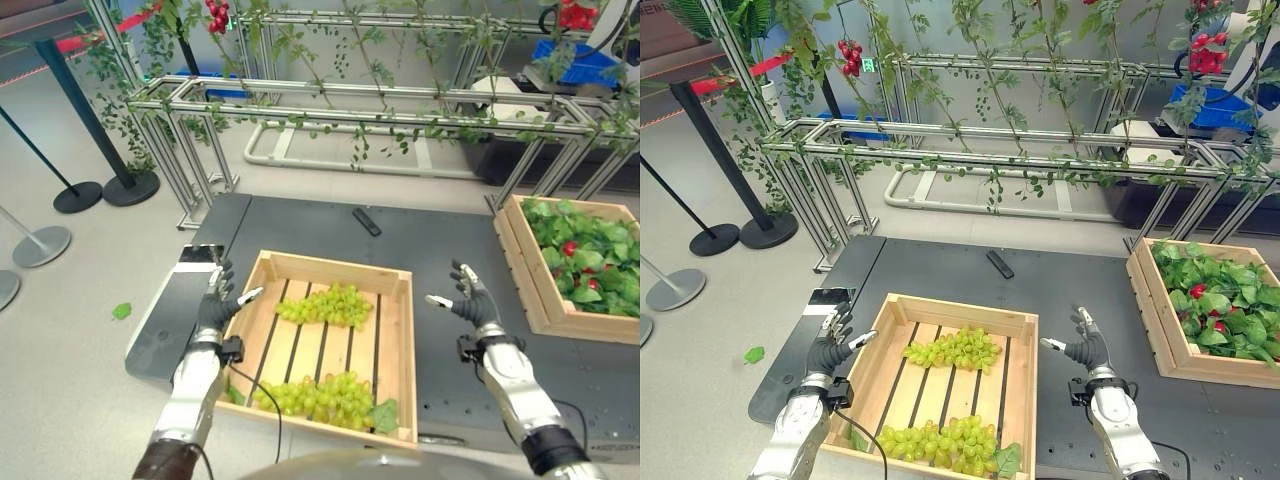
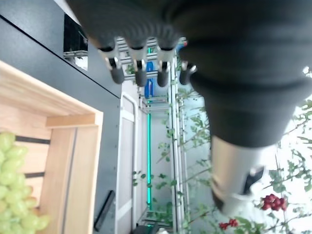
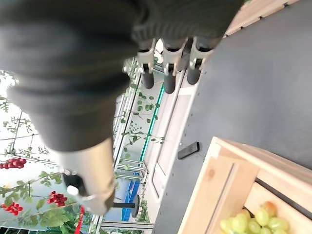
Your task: Pick up the fruits from the basket on one side to the basket on the other side
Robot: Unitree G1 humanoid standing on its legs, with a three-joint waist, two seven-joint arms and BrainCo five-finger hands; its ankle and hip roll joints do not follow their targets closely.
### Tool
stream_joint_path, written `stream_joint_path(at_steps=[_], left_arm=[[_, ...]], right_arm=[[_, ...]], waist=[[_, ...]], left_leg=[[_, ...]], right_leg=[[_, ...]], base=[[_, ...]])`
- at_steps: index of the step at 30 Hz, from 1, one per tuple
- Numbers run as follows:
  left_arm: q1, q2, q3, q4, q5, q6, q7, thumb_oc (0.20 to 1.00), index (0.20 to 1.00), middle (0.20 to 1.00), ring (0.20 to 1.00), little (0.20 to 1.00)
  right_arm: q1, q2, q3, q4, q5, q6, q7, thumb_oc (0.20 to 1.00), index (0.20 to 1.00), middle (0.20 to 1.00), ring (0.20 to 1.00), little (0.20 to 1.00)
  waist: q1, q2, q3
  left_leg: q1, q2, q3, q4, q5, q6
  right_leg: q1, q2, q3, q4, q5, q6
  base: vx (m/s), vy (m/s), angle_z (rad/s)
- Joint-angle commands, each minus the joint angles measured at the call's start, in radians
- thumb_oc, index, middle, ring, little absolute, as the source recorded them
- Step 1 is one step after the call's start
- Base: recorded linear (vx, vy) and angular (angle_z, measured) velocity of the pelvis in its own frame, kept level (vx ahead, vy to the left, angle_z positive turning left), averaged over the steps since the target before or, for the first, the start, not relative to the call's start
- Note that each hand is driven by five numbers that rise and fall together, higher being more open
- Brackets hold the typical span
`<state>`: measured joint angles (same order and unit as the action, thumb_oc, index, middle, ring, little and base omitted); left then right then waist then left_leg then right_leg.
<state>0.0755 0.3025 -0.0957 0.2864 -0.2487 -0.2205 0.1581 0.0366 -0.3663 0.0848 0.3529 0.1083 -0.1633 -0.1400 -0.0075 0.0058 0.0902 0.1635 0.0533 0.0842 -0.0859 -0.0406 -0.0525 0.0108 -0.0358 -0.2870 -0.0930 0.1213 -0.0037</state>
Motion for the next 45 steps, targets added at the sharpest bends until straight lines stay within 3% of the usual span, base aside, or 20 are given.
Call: stream_joint_path(at_steps=[1, 30, 35, 44, 45], left_arm=[[-0.031, 0.047, 0.027, -0.041, 0.037, -0.057, 0.002, 1.000, 1.000, 1.000, 1.000, 1.000], [-0.010, 0.064, 0.044, -0.052, 0.095, -0.052, -0.001, 1.000, 1.000, 1.000, 1.000, 1.000], [-0.007, 0.077, 0.049, -0.059, 0.104, -0.052, -0.018, 1.000, 1.000, 1.000, 1.000, 1.000], [0.035, 0.124, 0.091, -0.114, 0.076, -0.059, -0.051, 1.000, 1.000, 1.000, 1.000, 1.000], [0.035, 0.123, 0.092, -0.115, 0.076, -0.058, -0.051, 1.000, 1.000, 1.000, 1.000, 1.000]], right_arm=[[-0.029, -0.004, -0.051, -0.021, -0.009, -0.056, -0.008, 1.000, 1.000, 1.000, 1.000, 1.000], [0.028, -0.039, -0.085, -0.058, -0.030, -0.053, 0.024, 1.000, 1.000, 1.000, 1.000, 1.000], [0.027, -0.108, -0.116, -0.090, -0.056, -0.050, 0.048, 1.000, 1.000, 1.000, 1.000, 1.000], [-0.117, -0.412, -0.108, -0.187, -0.169, -0.031, 0.106, 1.000, 1.000, 1.000, 1.000, 1.000], [-0.120, -0.412, -0.106, -0.185, -0.169, -0.031, 0.105, 1.000, 1.000, 1.000, 1.000, 1.000]], waist=[[0.016, -0.044, -0.015], [-0.012, -0.041, -0.007], [-0.011, -0.045, -0.007], [0.018, -0.080, 0.013], [0.017, -0.080, 0.014]], left_leg=[[-0.061, -0.012, 0.046, 0.006, 0.012, 0.010], [-0.041, 0.006, 0.070, 0.026, 0.001, 0.003], [-0.042, 0.006, 0.072, 0.014, 0.008, 0.002], [-0.053, 0.007, 0.067, 0.005, 0.010, 0.003], [-0.053, 0.006, 0.067, 0.005, 0.011, 0.003]], right_leg=[[0.097, -0.082, 0.022, 0.011, -0.147, 0.142], [0.107, -0.053, 0.062, 0.006, -0.162, 0.126], [0.100, -0.052, 0.062, 0.006, -0.159, 0.128], [0.088, -0.055, 0.056, 0.010, -0.144, 0.137], [0.087, -0.055, 0.055, 0.010, -0.144, 0.137]], base=[[0.01, -0.004, -0.04], [0.00, -0.014, -0.03], [0.00, 0.000, 0.00], [0.00, 0.002, -0.01], [-0.04, -0.004, -0.01]])
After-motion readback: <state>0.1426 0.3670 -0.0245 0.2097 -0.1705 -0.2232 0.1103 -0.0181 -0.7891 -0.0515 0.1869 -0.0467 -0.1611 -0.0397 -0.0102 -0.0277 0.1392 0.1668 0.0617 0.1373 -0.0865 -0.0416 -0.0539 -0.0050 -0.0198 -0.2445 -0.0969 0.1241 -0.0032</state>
